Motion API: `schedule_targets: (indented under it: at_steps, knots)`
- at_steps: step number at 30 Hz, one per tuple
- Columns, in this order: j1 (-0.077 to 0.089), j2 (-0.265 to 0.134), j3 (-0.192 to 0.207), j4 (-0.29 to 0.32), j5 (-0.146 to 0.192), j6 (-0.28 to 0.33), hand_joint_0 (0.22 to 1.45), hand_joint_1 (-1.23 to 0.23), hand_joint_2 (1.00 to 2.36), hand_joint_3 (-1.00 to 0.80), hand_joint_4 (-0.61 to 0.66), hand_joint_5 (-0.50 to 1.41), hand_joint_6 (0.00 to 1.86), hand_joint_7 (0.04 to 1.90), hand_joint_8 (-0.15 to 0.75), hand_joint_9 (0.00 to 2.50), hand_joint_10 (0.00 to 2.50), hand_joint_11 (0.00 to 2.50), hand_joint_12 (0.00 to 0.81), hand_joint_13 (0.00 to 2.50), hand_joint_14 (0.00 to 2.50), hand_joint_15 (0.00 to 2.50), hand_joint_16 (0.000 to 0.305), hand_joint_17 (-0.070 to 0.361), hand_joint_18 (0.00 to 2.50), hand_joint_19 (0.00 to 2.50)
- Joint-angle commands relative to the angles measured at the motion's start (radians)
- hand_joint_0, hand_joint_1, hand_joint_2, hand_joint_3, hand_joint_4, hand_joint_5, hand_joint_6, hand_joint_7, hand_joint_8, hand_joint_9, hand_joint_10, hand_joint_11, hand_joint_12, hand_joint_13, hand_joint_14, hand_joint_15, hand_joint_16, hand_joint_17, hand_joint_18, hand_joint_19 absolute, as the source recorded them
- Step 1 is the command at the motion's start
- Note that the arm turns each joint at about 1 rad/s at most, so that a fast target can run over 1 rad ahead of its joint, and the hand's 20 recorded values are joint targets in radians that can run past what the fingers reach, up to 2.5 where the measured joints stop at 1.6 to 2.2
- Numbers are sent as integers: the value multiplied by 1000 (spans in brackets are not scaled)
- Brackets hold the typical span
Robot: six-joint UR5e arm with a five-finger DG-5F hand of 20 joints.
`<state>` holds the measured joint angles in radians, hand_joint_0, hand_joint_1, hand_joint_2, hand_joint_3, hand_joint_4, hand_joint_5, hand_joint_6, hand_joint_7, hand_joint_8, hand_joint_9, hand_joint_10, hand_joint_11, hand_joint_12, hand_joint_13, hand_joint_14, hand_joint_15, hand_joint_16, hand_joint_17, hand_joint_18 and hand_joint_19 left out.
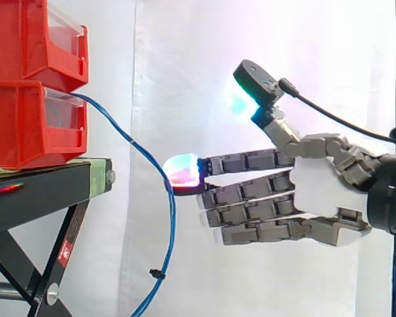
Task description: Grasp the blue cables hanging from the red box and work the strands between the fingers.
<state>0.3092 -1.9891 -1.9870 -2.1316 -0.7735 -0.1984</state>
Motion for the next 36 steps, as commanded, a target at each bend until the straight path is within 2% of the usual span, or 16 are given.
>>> schedule_targets:
  at_steps: [1,12,21,30,34,35,36]
  knots:
    - [1,-4,30,-25,-1,-10,636,-239,1000,-1000,180,-344,6,679,306,0,0,9,388,0,3,171,70,157,0,164]
    - [2,-4,39,-7,-1,-75,636,-239,1000,-1000,180,-343,6,683,309,0,0,17,388,0,3,174,70,157,0,164]
    - [24,-5,40,10,16,-101,636,-239,1000,-1000,182,-340,6,684,314,0,0,26,390,0,3,176,70,158,0,166]
    - [31,-7,40,12,22,-108,636,-240,1000,-1000,182,-338,6,683,315,0,0,32,389,0,3,177,70,158,0,166]
    - [31,-76,59,25,19,-73,636,-240,1000,-1000,184,-338,6,685,314,0,0,41,390,0,3,178,71,159,0,174]
    - [25,-134,89,36,17,-4,636,-240,1000,-1000,184,-338,7,685,315,0,0,36,389,0,3,174,71,159,0,174]
    - [24,-160,109,32,14,36,636,-240,1000,-1000,184,-338,6,685,315,0,1,27,389,0,3,174,71,159,0,173]
